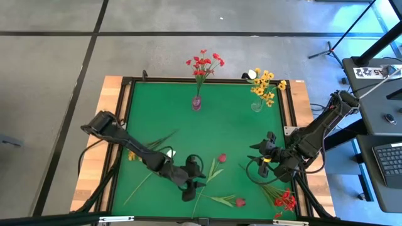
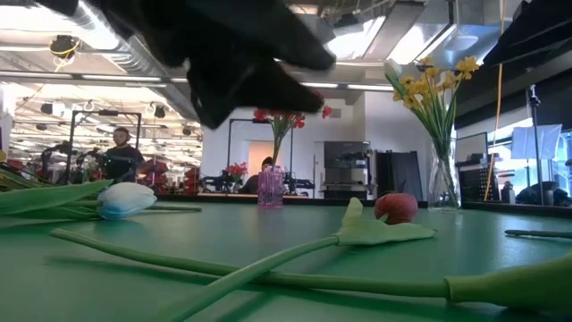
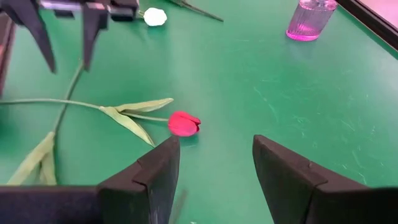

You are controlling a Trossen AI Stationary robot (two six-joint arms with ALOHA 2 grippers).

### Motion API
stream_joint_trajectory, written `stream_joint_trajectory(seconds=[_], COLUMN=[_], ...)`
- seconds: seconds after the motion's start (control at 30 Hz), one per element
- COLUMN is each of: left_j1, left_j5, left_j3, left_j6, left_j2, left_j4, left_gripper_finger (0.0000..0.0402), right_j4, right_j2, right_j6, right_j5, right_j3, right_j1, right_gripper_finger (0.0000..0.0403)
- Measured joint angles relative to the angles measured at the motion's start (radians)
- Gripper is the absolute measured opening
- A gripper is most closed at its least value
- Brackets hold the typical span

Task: Sort flowers into vase by color
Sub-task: Put the top red flower into the pink vase

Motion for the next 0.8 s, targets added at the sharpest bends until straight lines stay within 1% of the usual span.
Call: stream_joint_trajectory(seconds=[0.17,0.23,0.3,0.4,0.5,0.6,0.8], left_j1=[0.000,0.001,0.005,0.011,0.011,0.010,0.010], left_j5=[-0.031,-0.032,-0.035,-0.035,-0.035,-0.035,-0.034], left_j3=[0.007,0.007,0.007,0.007,0.007,0.007,0.007], left_j6=[-0.016,-0.019,-0.021,-0.031,-0.054,-0.055,-0.055], left_j2=[0.036,0.037,0.037,0.037,0.037,0.037,0.037], left_j4=[-0.022,-0.028,-0.027,-0.036,-0.087,-0.110,-0.111], left_gripper_finger=[0.0157,0.0157,0.0157,0.0157,0.0157,0.0157,0.0157], right_j4=[0.022,0.059,0.111,0.173,0.220,0.285,0.483], right_j2=[0.000,0.004,0.018,0.052,0.091,0.149,0.304], right_j6=[0.001,-0.001,-0.044,-0.126,-0.186,-0.267,-0.472], right_j5=[-0.001,0.000,-0.015,-0.073,-0.093,-0.148,-0.335], right_j3=[0.000,0.000,0.000,0.000,0.000,0.000,0.000], right_j1=[0.000,-0.001,-0.014,-0.041,-0.075,-0.121,-0.218], right_gripper_finger=[0.0202,0.0202,0.0202,0.0202,0.0202,0.0202,0.0202])
